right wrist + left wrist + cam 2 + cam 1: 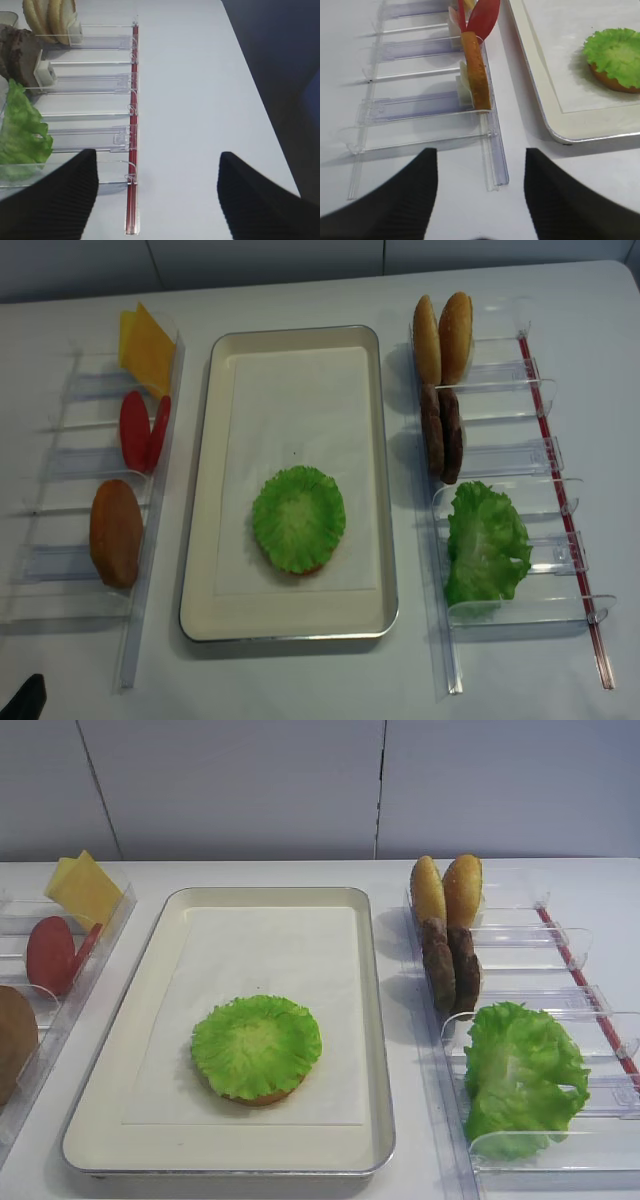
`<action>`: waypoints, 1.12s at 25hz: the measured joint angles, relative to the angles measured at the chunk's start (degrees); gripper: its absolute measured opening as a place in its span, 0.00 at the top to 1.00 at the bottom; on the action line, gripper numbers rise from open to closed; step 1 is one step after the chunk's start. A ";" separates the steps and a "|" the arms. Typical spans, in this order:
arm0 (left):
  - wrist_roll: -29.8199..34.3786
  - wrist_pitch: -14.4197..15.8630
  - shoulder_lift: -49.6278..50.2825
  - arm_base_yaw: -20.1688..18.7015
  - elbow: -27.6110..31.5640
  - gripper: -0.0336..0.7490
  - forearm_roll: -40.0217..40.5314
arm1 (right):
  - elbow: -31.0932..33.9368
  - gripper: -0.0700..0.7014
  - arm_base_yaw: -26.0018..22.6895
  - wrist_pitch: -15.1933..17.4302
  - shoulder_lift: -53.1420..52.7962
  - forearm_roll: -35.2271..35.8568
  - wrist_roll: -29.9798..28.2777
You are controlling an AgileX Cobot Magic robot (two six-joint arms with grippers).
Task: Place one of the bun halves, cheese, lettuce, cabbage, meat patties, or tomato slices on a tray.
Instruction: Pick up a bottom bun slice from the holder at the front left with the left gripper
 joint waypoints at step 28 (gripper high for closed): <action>0.00 0.00 0.00 0.00 0.00 0.45 0.00 | 0.00 0.23 0.00 0.00 0.00 0.00 0.00</action>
